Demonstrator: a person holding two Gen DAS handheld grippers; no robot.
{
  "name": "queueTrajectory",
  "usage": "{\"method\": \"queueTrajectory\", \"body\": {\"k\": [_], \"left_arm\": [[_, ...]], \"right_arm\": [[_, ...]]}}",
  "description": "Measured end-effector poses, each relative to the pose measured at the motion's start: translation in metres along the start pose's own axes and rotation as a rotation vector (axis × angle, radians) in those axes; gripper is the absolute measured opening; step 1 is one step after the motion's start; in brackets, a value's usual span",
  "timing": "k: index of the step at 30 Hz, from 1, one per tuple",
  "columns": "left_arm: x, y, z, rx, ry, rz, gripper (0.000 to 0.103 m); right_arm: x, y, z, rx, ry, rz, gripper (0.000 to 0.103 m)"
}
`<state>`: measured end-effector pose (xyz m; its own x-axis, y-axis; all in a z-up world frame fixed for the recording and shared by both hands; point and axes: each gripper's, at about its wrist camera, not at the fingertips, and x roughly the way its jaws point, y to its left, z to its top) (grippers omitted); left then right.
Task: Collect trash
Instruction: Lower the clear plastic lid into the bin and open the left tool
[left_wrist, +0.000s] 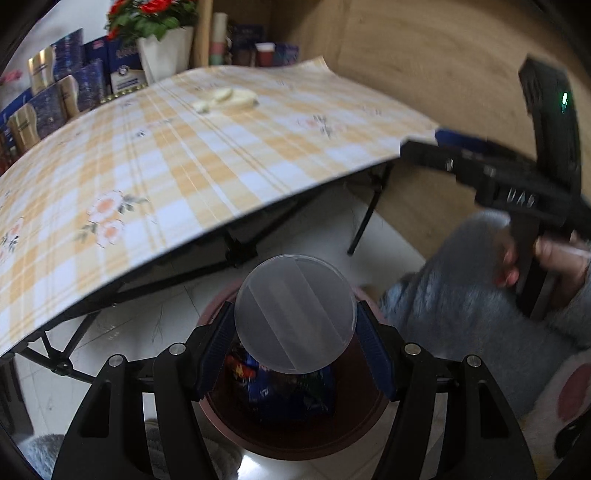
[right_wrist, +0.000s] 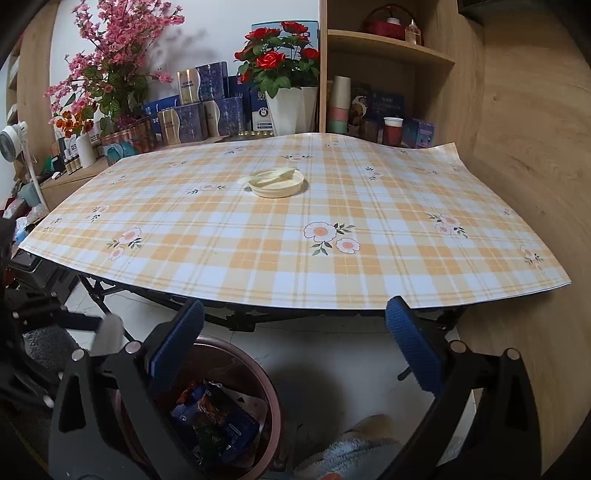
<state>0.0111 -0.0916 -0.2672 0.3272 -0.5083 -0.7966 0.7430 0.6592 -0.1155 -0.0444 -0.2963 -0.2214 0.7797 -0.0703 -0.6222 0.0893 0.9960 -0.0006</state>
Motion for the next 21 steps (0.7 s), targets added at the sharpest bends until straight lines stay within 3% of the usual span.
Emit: {"method": "queueTrajectory", "body": {"k": [5,10,12,17,21], "left_arm": [[0.016,0.001,-0.006,0.003,0.061,0.018,0.064],[0.017,0.006,-0.006,-0.017,0.061,0.035,0.066],[0.017,0.009,-0.006,-0.031,0.059,0.04,0.078],[0.006,0.019,-0.003,-0.087,0.008,0.063,0.092],[-0.018,0.029,-0.001,-0.144,-0.097,0.094,0.097]], "right_arm": [[0.0,0.009,0.0,-0.033,0.003,0.0,0.097],[0.001,0.01,0.0,-0.037,0.009,0.001,0.097],[0.001,0.01,-0.001,-0.037,0.011,0.0,0.097],[0.003,0.012,-0.002,-0.04,0.018,0.001,0.097],[0.003,0.013,-0.002,-0.044,0.022,0.0,0.097]]}}
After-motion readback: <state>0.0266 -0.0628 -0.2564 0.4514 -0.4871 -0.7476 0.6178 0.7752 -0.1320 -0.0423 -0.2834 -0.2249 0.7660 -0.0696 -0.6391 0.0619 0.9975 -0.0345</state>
